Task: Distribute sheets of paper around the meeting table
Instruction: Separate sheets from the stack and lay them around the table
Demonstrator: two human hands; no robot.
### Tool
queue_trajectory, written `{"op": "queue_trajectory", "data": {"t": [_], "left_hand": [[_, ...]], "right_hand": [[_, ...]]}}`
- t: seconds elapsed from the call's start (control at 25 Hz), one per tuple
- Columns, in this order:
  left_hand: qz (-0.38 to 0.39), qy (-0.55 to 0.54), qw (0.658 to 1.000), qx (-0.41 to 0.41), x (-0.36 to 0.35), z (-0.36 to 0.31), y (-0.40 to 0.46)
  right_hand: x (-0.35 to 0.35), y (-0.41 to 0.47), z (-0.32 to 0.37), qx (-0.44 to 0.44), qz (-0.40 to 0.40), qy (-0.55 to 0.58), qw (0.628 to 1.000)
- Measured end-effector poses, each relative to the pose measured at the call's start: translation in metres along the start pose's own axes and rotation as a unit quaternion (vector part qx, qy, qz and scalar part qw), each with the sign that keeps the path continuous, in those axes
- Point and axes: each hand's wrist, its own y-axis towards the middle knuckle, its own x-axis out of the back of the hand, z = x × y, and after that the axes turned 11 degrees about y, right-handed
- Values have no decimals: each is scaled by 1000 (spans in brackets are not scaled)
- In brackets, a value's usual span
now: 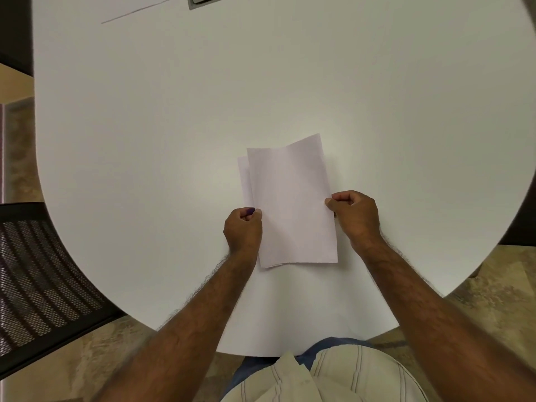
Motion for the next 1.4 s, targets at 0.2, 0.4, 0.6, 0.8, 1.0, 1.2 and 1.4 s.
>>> {"op": "queue_trajectory", "data": {"t": [0.2,0.4,0.6,0.8,1.0,1.2,1.4], "left_hand": [[-8,18,1000,2,5,-1,-5],[-12,17,1000,3,11,-2,-6],[-18,2,1000,-10,23,-6,-6],[-18,-28,999,-43,51,-9,4],[-7,-37,997,-67,95,-5,34],[1,-32,996,-80,158,3,82],[24,-14,996,-86,217,6,137]], "right_hand": [[12,-4,0,-19,21,65,997],[20,-7,6,-32,44,108,993],[21,-11,12,-34,62,129,989],[6,-26,24,-27,72,143,987],[-29,-57,34,-7,77,131,988],[-90,-99,40,-10,79,115,990],[-167,-129,44,-21,77,88,993]]}}
